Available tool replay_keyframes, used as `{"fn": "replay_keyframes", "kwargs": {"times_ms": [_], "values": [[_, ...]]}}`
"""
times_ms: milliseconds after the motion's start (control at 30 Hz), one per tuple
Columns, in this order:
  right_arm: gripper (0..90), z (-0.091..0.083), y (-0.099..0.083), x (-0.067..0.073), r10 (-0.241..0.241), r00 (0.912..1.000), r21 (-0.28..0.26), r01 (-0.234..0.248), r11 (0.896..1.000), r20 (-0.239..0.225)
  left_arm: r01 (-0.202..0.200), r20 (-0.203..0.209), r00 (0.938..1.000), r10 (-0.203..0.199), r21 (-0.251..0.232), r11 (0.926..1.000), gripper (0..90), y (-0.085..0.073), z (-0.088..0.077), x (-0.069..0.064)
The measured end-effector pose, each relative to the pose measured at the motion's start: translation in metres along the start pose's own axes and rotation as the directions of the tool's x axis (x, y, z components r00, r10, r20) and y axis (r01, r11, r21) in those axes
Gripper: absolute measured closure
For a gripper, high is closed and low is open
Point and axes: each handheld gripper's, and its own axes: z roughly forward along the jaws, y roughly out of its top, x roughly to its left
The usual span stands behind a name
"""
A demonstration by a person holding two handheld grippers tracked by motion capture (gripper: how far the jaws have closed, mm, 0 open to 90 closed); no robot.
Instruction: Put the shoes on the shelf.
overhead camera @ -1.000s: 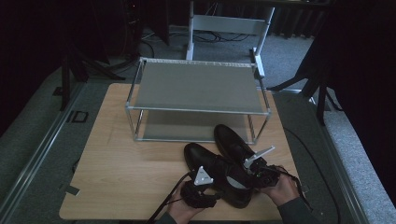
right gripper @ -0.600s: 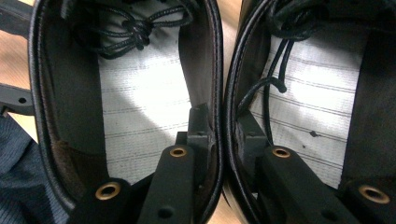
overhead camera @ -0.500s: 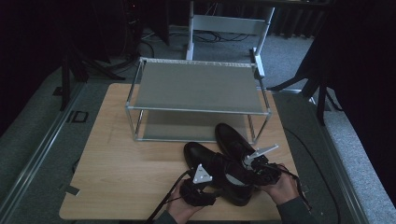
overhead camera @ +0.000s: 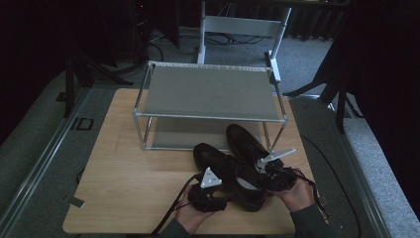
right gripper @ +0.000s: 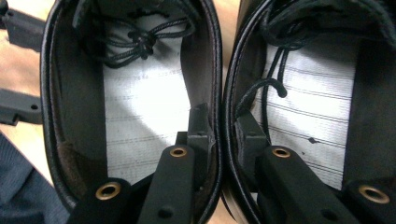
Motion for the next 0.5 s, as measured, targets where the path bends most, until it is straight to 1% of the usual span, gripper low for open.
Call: {"fn": "replay_keyframes", "kwargs": {"times_ms": [100, 133, 167, 267, 300, 367, 400, 500], "values": [[80.0, 0.0, 0.004, 0.0, 0.004, 1.0, -0.013, -0.004, 1.0, 0.0, 0.015, -0.003, 0.9999, -0.015, -0.01, 0.9998, 47.9, 0.003, -0.002, 0.005], [79.9, 0.001, 0.007, -0.001, 0.011, 0.9999, -0.033, -0.011, 0.999, -0.001, 0.021, -0.005, 0.9998, -0.021, -0.014, 0.9997, 47.9, 0.003, -0.003, 0.006], [79.9, 0.001, 0.007, -0.001, 0.011, 0.9999, -0.033, -0.011, 0.999, -0.001, 0.025, -0.006, 0.9997, -0.025, -0.017, 0.9996, 47.9, 0.004, -0.004, 0.008], [80.0, 0.006, 0.013, -0.004, 0.037, 0.9991, -0.046, -0.037, 0.998, -0.021, 0.035, -0.014, 0.9993, -0.036, -0.025, 0.9991, 47.9, 0.006, -0.007, 0.013], [80.0, 0.007, 0.014, -0.006, 0.038, 0.9989, -0.04, -0.039, 0.998, -0.028, 0.035, -0.014, 0.9993, -0.036, -0.025, 0.9991, 47.9, 0.006, -0.007, 0.013], [80.0, 0.009, 0.015, -0.007, 0.044, 0.9987, -0.046, -0.045, 0.998, -0.027, 0.037, -0.017, 0.9991, -0.038, -0.036, 0.9987, 47.9, 0.007, -0.009, 0.015], [80.0, 0.01, 0.016, -0.007, 0.041, 0.9988, -0.041, -0.042, 0.998, -0.028, 0.037, -0.021, 0.9991, -0.038, -0.04, 0.9985, 47.8, 0.007, -0.01, 0.015], [80.1, 0.015, 0.019, -0.007, 0.044, 0.9989, -0.042, -0.045, 0.998, -0.015, 0.043, -0.031, 0.9985, -0.044, -0.051, 0.9978, 47.8, 0.008, -0.014, 0.018]]}}
